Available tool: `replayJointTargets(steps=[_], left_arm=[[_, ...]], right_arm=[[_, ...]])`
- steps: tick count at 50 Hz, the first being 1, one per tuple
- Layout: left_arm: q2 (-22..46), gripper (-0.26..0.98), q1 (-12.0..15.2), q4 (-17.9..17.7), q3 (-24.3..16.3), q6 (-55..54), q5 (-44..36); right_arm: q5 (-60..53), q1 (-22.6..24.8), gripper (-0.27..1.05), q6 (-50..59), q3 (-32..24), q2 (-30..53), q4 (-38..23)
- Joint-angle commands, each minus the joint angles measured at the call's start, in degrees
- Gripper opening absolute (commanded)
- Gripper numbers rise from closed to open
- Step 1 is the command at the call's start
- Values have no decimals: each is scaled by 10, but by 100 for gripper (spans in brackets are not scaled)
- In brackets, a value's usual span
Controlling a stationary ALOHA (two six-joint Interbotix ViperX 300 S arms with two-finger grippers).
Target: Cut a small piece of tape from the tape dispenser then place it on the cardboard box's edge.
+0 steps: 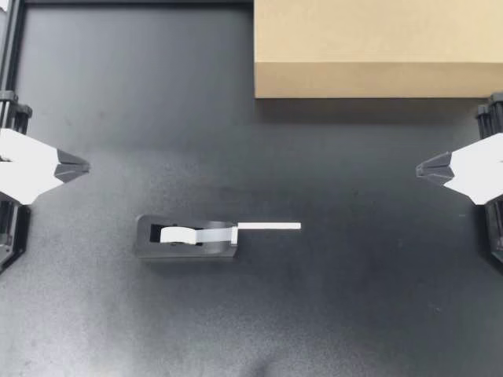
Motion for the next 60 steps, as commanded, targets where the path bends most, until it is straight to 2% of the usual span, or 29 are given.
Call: replayJointTargets(steps=[1,9,25,39,60], left_arm=[[5,-13,-7,0,-9,-1,-11],[6,-14,-6,0,3,-1,-33],[40,-14,-7,0,24,-2,-73],[59,-14,-6,0,25,-2,-74],[61,-14,-6,0,42,-2,-74]], right_arm=[[-6,-3,-11,-1,-10,2,-1],[-53,-7,-12,-1,-30,47,-1],[-36,-28,-12,14,-175,279,15],[120,-28,-12,38,-309,452,16],[375,-8,-12,35,-490,613,16]])
